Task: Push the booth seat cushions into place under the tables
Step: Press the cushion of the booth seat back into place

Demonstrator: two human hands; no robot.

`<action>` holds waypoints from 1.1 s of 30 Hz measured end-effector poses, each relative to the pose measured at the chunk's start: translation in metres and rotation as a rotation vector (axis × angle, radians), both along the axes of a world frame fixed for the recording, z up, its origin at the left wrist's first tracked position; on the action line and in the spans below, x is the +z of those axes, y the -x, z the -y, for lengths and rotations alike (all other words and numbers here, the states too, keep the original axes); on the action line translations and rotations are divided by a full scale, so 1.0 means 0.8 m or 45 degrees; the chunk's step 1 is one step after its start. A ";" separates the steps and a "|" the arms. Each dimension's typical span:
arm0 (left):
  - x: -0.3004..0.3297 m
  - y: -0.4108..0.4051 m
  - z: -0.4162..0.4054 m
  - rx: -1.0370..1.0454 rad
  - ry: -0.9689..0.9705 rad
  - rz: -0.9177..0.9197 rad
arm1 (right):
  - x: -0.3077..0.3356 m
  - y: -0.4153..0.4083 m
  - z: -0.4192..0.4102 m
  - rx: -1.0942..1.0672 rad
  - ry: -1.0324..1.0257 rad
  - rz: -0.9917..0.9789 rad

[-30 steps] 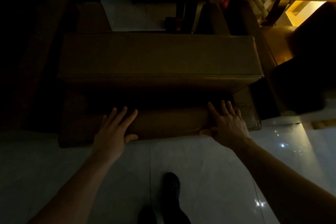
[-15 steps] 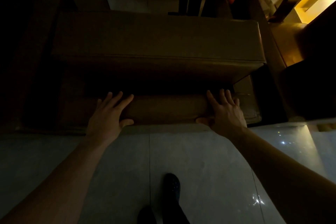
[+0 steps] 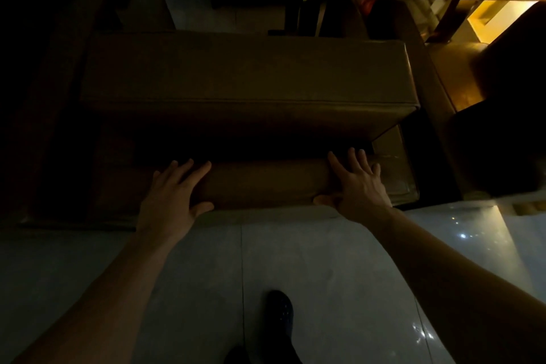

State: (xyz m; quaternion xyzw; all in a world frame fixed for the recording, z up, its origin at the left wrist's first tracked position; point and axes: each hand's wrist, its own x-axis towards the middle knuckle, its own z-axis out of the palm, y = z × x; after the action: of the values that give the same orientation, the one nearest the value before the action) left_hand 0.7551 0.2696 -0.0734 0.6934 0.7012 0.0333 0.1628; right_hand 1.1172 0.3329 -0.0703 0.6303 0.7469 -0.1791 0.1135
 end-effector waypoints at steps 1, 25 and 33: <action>0.000 -0.002 -0.001 -0.004 -0.005 -0.003 | 0.001 -0.003 -0.004 -0.004 0.014 -0.013; 0.003 -0.014 -0.006 0.056 0.081 0.113 | 0.015 -0.002 0.003 -0.013 0.001 0.096; 0.010 -0.019 -0.009 0.016 0.188 0.020 | 0.022 0.002 -0.002 -0.025 0.123 0.146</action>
State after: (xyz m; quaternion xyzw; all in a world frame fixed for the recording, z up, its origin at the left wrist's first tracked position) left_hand 0.7701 0.2766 -0.0650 0.6748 0.7047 -0.0122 0.2188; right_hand 1.1158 0.3348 -0.0527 0.6407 0.7233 -0.1799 0.1846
